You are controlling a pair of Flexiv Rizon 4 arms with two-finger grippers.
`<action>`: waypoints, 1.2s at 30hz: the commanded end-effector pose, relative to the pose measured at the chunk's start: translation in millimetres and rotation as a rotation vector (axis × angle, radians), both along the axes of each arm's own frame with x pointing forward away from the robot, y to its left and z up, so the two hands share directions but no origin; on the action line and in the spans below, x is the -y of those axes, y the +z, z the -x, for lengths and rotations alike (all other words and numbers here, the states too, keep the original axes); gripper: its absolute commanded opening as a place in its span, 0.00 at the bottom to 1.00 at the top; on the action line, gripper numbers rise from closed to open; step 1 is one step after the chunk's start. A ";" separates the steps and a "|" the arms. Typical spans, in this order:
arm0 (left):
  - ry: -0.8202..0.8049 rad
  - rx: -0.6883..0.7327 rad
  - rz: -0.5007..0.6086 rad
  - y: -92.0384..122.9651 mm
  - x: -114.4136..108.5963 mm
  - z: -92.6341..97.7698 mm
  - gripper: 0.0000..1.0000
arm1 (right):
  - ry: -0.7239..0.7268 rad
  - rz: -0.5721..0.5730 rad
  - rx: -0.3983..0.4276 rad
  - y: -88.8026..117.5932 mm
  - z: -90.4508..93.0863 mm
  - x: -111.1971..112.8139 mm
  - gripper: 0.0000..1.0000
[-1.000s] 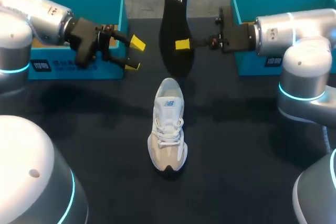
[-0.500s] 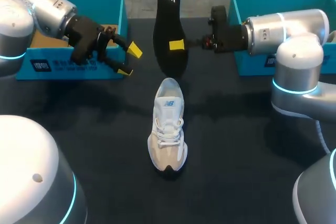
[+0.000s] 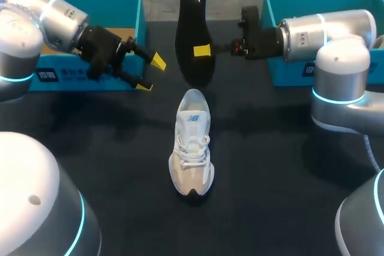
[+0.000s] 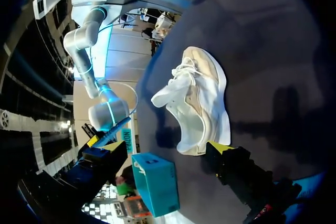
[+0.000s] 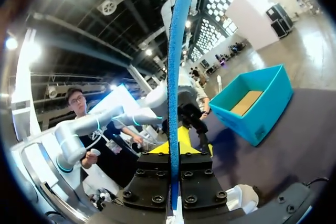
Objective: Take the shoe out of the shoebox, open the shoe tongue, remove and reinsert the insole, then place the shoe into the shoebox
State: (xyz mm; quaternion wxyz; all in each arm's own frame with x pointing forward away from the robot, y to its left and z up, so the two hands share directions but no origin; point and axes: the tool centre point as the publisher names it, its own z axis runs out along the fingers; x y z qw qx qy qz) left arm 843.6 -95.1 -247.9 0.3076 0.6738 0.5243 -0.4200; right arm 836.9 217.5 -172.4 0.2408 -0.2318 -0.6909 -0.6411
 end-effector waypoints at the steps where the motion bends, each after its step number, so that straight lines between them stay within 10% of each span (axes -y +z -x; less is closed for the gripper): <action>1: 0.029 0.008 0.005 -4.8 1.4 4.3 1.00 | -0.011 -0.032 0.033 -8.5 -2.9 -2.1 0.00; 36: 0.102 -0.076 -0.030 -29.5 12.5 3.7 1.00 | -0.036 -0.052 0.101 -86.1 -12.8 -0.6 0.00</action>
